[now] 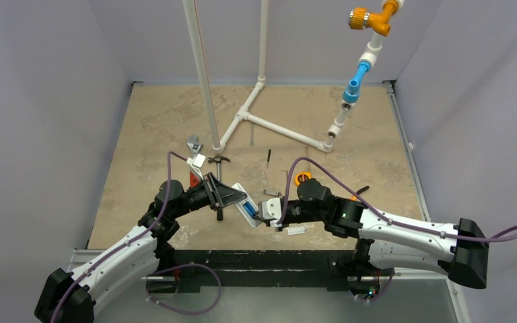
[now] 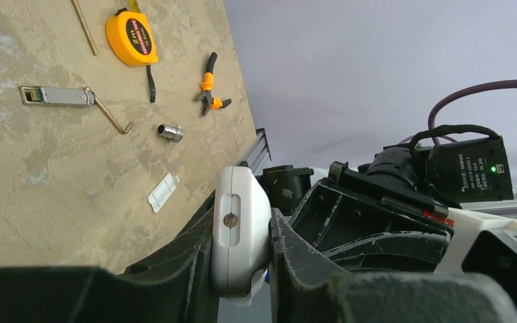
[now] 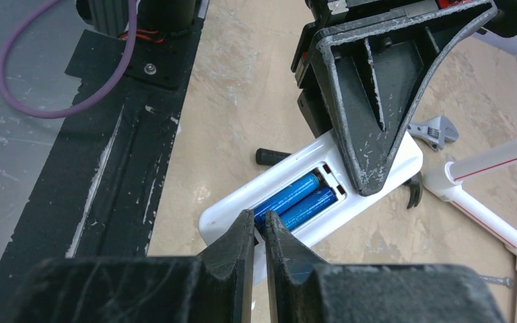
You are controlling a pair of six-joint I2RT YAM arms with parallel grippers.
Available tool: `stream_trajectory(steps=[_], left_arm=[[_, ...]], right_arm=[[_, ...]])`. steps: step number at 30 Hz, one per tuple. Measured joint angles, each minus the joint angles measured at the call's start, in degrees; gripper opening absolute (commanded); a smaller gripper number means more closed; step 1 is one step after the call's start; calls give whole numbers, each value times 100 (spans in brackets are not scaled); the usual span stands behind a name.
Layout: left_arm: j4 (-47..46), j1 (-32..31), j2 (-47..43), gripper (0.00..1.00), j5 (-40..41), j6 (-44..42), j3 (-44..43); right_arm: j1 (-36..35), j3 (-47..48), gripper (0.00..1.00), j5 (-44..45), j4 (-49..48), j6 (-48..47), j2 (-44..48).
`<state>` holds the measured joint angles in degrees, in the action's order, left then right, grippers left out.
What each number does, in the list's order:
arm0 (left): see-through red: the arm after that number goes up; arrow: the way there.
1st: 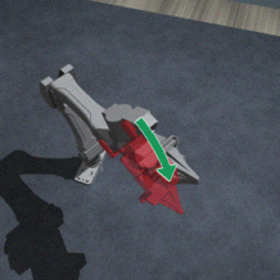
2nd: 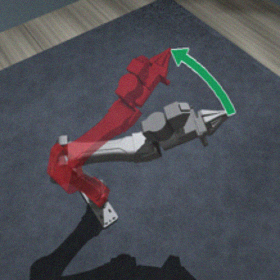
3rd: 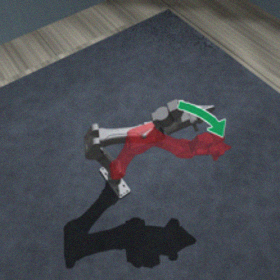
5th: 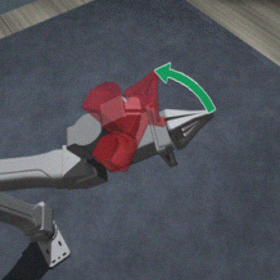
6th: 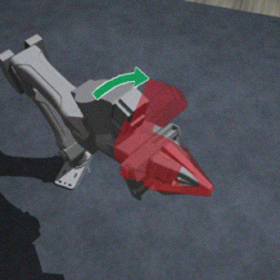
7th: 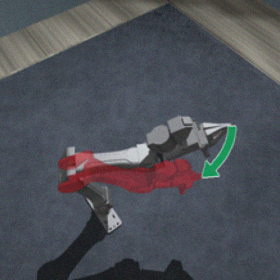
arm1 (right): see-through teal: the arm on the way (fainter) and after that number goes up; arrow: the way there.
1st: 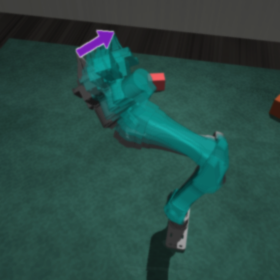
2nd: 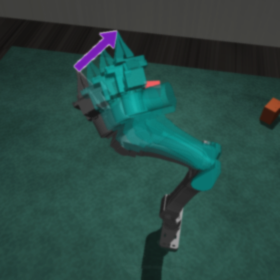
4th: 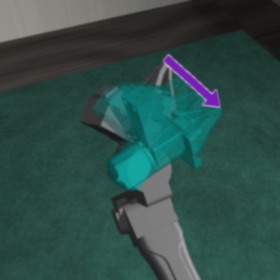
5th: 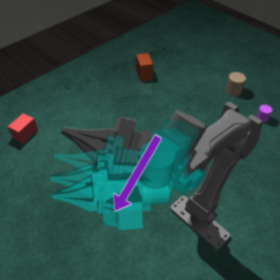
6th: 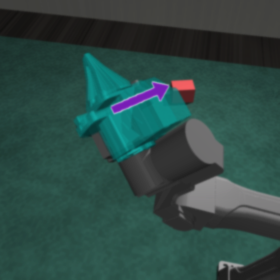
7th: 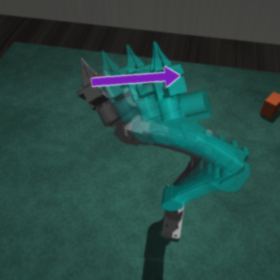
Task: Load the batteries into the remote control
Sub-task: Load the battery into the remote control.
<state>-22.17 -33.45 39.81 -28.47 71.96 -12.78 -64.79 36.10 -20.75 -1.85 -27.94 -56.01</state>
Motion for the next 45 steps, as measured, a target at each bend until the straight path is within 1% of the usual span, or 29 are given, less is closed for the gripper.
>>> stream_trajectory(steps=[13, 25, 31, 33, 37, 38, 42, 45], left_arm=[[83, 2, 9, 0, 20, -61, 2], [105, 2, 52, 0, 15, -70, 2], [94, 0, 52, 0, 2, -61, 2], [39, 0, 46, 0, -24, -50, 2], [-42, 0, 37, 0, -52, -44, 2], [-57, 0, 37, 0, -55, -42, 0], [-105, 0, 55, 0, -57, -42, 2], [-133, 0, 103, 0, -63, -42, 2]], right_arm=[[37, 109, 0, -131, -46, 4, -302], [111, 490, 0, -133, 133, 4, -691], [111, 503, 0, -140, 129, 7, -651], [111, 487, 3, -136, 83, 17, -560], [111, 326, 12, -90, -208, 164, -127], [111, 278, 16, -57, -297, 210, -15], [111, 90, 27, 234, -619, 452, 358], [111, -42, 31, 514, -739, 649, 531]])
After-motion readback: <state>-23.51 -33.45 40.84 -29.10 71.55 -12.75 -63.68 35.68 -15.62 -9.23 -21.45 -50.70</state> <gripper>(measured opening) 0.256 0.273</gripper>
